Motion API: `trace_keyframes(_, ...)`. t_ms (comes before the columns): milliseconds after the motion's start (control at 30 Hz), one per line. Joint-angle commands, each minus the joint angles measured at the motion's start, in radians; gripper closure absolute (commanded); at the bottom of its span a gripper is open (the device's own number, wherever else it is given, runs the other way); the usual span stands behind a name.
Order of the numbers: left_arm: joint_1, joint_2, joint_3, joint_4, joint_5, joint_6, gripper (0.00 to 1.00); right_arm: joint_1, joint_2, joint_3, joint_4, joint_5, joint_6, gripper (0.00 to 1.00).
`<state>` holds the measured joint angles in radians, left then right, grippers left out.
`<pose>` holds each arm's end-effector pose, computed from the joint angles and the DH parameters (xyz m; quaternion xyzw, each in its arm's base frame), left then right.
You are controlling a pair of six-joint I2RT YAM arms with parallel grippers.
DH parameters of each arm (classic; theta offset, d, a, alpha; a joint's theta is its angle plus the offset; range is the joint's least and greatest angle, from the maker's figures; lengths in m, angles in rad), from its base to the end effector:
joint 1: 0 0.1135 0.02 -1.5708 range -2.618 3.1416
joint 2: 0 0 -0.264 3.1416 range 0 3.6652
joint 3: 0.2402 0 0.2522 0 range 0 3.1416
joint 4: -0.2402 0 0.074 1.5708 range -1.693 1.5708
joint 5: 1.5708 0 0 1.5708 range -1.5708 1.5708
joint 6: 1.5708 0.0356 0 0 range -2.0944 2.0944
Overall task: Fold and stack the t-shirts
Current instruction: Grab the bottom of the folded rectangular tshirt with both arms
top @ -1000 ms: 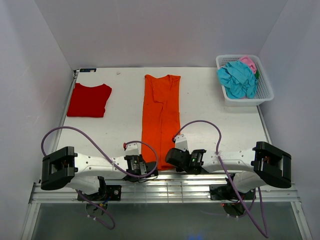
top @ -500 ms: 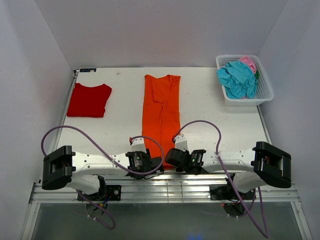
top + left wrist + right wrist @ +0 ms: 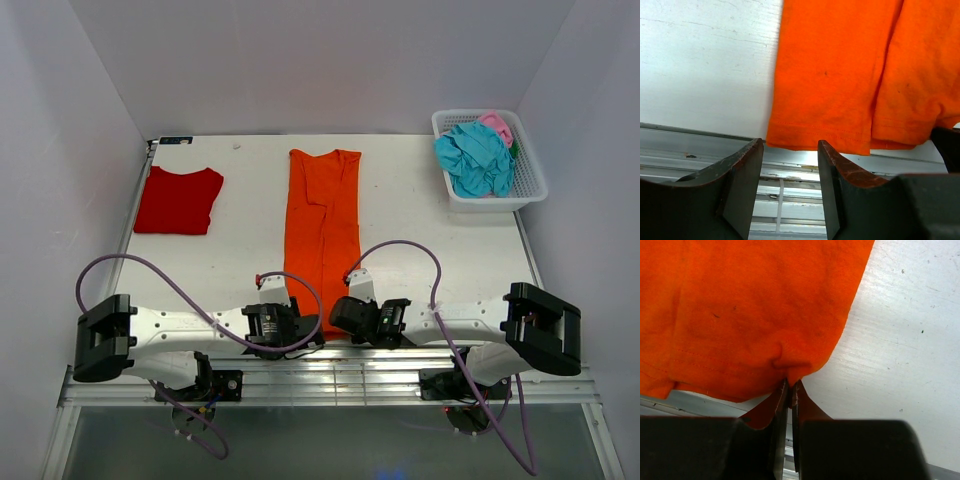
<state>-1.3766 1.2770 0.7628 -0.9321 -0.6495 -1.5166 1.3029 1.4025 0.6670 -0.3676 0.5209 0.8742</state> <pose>0.0595 -0.1912 0.1964 -0.0860 0.9422 -0.0191 0.3233 0.0819 0.2315 0.1603 -0.1416 0.9312 0.0822 0.3258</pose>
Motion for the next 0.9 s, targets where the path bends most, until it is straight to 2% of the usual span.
trace_keyframes(0, -0.004, 0.007, 0.003, 0.003, -0.035, -0.002, 0.42, 0.009, 0.055, -0.018, -0.050, -0.044, 0.006, 0.92)
trace_keyframes(233, -0.006, 0.093, -0.022, 0.001, 0.010, -0.042, 0.42, 0.010, 0.052, -0.018, -0.053, -0.044, 0.006, 0.92)
trace_keyframes(533, -0.006, 0.050, -0.059, 0.003, -0.009, -0.057, 0.42, 0.010, 0.059, -0.014, -0.053, -0.050, 0.006, 0.92)
trace_keyframes(867, -0.006, 0.070, -0.094, 0.059, 0.007, -0.056, 0.42, 0.013, 0.056, -0.006, -0.068, -0.047, 0.008, 0.92)
